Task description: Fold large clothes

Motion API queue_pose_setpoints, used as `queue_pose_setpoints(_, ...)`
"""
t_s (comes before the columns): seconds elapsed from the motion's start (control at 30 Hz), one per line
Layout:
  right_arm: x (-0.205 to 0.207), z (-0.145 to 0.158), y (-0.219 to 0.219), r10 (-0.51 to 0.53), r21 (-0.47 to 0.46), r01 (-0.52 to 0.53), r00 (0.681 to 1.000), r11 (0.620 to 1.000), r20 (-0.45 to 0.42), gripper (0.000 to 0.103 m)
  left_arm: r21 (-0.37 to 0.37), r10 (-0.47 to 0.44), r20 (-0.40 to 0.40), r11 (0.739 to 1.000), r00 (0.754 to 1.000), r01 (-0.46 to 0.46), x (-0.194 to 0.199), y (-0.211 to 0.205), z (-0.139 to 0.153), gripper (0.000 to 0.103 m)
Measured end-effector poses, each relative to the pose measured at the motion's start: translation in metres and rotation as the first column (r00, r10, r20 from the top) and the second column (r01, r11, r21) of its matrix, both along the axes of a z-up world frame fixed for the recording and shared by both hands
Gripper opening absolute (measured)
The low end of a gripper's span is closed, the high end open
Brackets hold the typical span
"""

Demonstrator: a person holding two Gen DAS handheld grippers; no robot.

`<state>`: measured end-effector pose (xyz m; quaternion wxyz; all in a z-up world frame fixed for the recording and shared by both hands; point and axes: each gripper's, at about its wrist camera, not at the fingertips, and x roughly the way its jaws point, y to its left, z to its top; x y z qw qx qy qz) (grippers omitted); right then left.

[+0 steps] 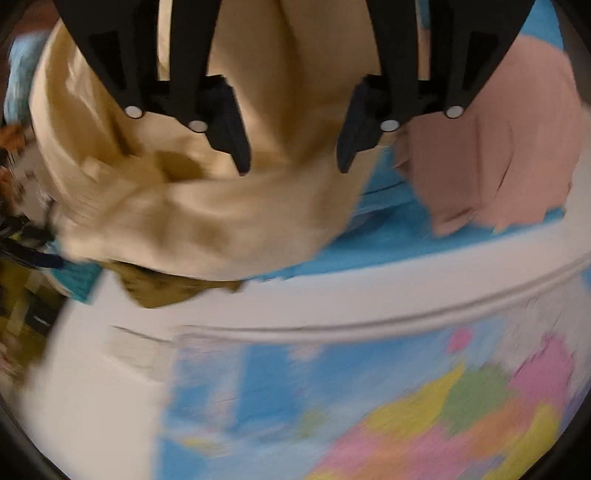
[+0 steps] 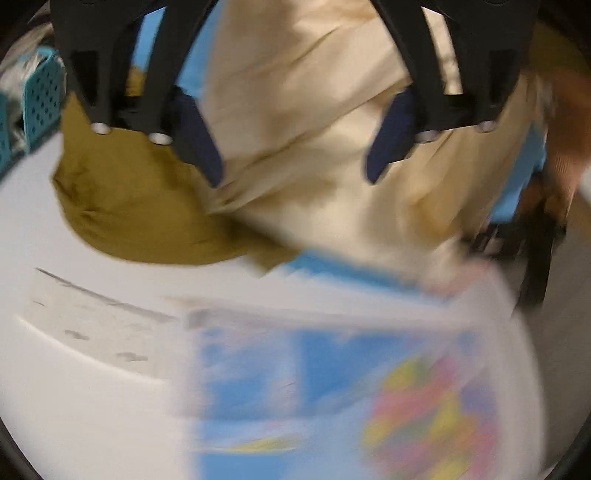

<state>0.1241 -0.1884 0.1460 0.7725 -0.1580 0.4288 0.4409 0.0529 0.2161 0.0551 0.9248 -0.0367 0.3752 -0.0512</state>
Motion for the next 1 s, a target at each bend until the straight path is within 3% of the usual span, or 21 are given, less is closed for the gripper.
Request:
queue_pose_setpoints(0.1,-0.036,-0.032,0.037,0.144,-0.138,-0.144,0.99,0.98,-0.005,0.079,0.108,-0.05,0.05,0.993,0.997,0.044,-0.011,-0.023,-0.006,0.06)
queue_pose_setpoints(0.2,-0.055,-0.053,0.054,0.225,-0.299,-0.173,0.963,0.938,0.148,0.078,0.184,-0.058,0.038,0.982,0.998,0.05,-0.004,-0.041,-0.02,0.063)
queue_pose_setpoints(0.23,-0.055,-0.064,0.063,0.253,-0.356,-0.182,0.954,0.916,0.162,0.057,0.2,-0.054,0.031,0.979,0.998,0.046,0.001,-0.043,-0.021,0.063)
queue_pose_setpoints(0.27,-0.05,-0.071,0.069,0.258,-0.386,-0.184,0.954,0.904,0.15,0.025,0.224,-0.042,0.026,0.974,0.999,0.035,0.008,-0.048,-0.021,0.063)
queue_pose_setpoints(0.3,-0.046,-0.073,0.071,0.257,-0.392,-0.188,0.957,0.901,0.132,0.009,0.245,-0.023,0.025,0.969,0.999,0.016,0.014,-0.05,-0.022,0.063)
queue_pose_setpoints(0.37,-0.024,-0.054,0.078,0.218,-0.349,-0.155,0.964,0.924,0.149,0.003,0.26,0.04,0.033,0.965,0.999,-0.047,0.033,-0.043,-0.022,0.062)
queue_pose_setpoints(0.47,0.011,-0.009,0.084,0.13,-0.254,-0.066,0.961,0.965,0.243,0.003,0.19,0.147,0.029,0.97,0.989,-0.149,0.062,-0.017,-0.014,0.058)
queue_pose_setpoints(0.53,0.038,0.017,0.099,0.053,-0.184,0.004,0.951,0.983,0.303,0.003,0.163,0.221,0.029,0.961,0.975,-0.223,0.081,0.001,-0.009,0.058)
queue_pose_setpoints(0.63,0.082,0.009,0.128,-0.037,-0.124,0.075,0.959,0.989,0.282,0.004,0.108,0.288,-0.035,0.953,0.957,-0.282,0.104,0.023,-0.012,0.058)
queue_pose_setpoints(0.7,0.102,-0.018,0.144,-0.043,-0.156,0.077,0.977,0.985,0.211,0.017,0.121,0.321,-0.061,0.942,0.945,-0.312,0.113,0.029,-0.019,0.058)
queue_pose_setpoints(0.77,0.11,-0.044,0.151,-0.099,-0.222,0.153,0.967,0.963,0.234,0.063,0.143,0.348,-0.096,0.932,0.933,-0.333,0.114,0.031,-0.026,0.059)
queue_pose_setpoints(0.9,0.1,-0.033,0.114,-0.154,-0.148,0.177,0.976,0.973,0.157,0.065,0.118,0.313,-0.114,0.947,0.943,-0.3,0.098,0.034,-0.035,0.059)
queue_pose_setpoints(1.0,0.059,-0.004,0.067,-0.09,-0.092,0.107,0.981,0.99,0.172,0.071,0.074,0.215,-0.093,0.975,0.972,-0.208,0.07,0.025,-0.028,0.059)
